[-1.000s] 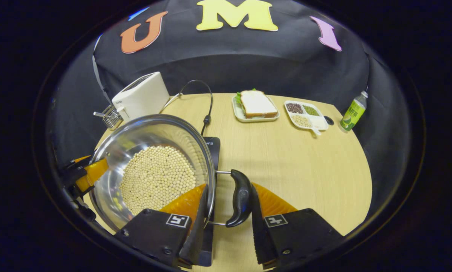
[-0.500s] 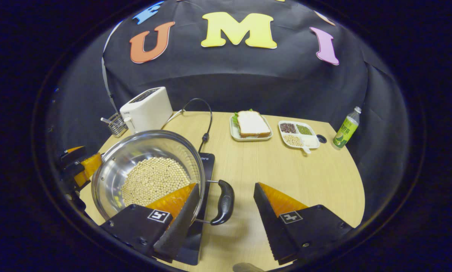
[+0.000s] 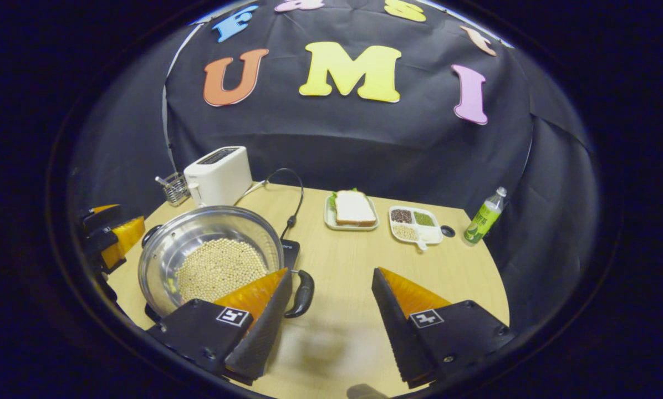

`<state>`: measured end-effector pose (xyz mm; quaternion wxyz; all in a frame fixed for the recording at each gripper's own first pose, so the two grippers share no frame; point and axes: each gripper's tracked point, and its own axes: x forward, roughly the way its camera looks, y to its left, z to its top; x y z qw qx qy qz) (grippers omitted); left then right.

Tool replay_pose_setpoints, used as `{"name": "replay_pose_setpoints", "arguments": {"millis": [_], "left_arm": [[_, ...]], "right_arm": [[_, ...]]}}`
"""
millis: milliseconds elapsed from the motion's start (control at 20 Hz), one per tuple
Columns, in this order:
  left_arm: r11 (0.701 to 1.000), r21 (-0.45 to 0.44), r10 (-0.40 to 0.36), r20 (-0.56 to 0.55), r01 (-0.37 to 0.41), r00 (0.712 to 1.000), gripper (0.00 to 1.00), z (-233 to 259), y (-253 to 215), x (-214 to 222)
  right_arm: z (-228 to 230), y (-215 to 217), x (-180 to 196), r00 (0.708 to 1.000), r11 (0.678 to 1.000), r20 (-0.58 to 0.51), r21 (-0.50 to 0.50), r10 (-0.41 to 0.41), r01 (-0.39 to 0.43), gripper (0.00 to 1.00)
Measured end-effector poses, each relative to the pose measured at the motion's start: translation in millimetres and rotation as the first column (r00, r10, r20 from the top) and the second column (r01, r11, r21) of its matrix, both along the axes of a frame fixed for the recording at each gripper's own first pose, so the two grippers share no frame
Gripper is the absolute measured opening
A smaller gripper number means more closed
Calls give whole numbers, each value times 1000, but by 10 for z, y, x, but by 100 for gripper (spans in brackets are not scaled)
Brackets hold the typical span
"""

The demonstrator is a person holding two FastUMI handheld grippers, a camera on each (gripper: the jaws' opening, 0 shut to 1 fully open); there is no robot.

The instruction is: First push the handle of the pot to place it horizontally, then grasp the pot with both hands and set it on the induction cooktop.

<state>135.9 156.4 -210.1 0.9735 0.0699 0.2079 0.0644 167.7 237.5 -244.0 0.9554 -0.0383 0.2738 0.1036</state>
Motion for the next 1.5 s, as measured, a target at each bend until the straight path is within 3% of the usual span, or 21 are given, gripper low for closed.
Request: {"name": "replay_pose_setpoints", "arguments": {"millis": [200, 300, 550, 600, 750, 1000, 1300, 1500], "left_arm": [[1000, -27, -13, 70, 15, 997, 97, 394, -314, -170], [999, -34, -16, 110, 20, 994, 96, 648, -505, -303], [995, -21, -90, 223, 97, 971, 96, 1408, -1224, -663], [994, -19, -100, 249, 108, 963, 96, 1573, -1363, -739], [991, -24, -118, 310, 132, 943, 96, 2002, -1760, -988], [986, -22, -140, 412, 163, 900, 96, 2678, -2303, -1375], [990, -57, -93, 441, 132, 893, 96, 2920, -2497, -1647], [993, -54, -72, 454, 108, 888, 96, 2995, -2501, -1710]], "right_arm": [[306, -213, -194, 997, 1000, 68, -2, 20, -20, 94], [507, -319, -370, 993, 999, 114, 1, 34, -34, 90], [1136, -833, -741, 976, 998, 214, 37, 43, -52, 94], [1287, -944, -823, 970, 997, 238, 44, 46, -58, 90], [1750, -1353, -1036, 948, 996, 318, 66, 29, -53, 100], [2473, -2049, -1366, 900, 993, 434, 115, -26, -27, 100], [2764, -2749, -1662, 872, 986, 477, 161, -108, 34, 100], [2788, -2957, -1767, 861, 985, 493, 166, -122, 45, 100]]}}
